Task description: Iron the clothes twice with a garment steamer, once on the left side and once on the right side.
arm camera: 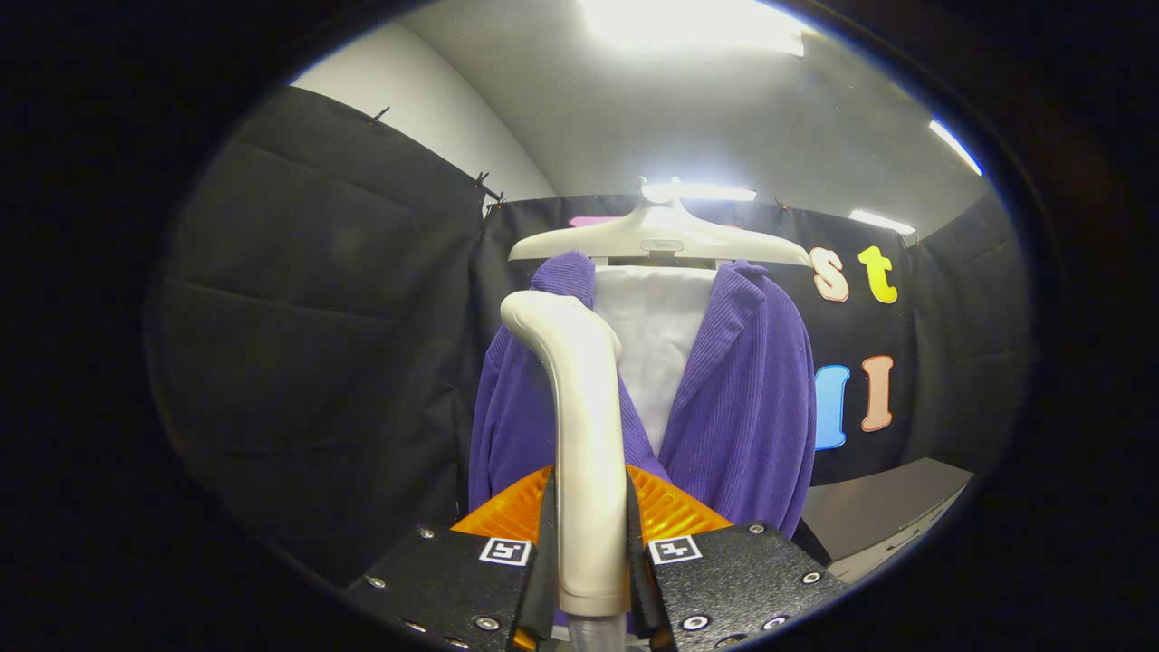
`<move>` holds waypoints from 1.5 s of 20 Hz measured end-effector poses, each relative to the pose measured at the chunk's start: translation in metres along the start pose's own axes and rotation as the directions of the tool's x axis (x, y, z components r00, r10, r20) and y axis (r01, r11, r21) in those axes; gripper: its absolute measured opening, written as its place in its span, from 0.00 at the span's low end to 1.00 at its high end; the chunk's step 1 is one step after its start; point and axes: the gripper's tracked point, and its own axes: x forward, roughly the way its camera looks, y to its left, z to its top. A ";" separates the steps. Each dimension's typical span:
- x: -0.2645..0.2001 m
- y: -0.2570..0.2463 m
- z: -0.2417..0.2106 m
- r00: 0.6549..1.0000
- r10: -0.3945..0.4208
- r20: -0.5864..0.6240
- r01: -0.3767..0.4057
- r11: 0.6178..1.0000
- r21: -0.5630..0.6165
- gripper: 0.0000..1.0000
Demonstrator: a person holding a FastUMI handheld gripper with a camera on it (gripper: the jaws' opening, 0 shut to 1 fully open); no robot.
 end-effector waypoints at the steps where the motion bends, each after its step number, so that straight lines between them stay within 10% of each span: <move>1: 0.001 0.001 -0.009 1.000 -0.002 -0.013 0.002 1.000 -0.007 0.33; 30: -0.045 0.018 -0.202 0.953 0.062 -0.297 -0.128 0.969 -0.210 0.34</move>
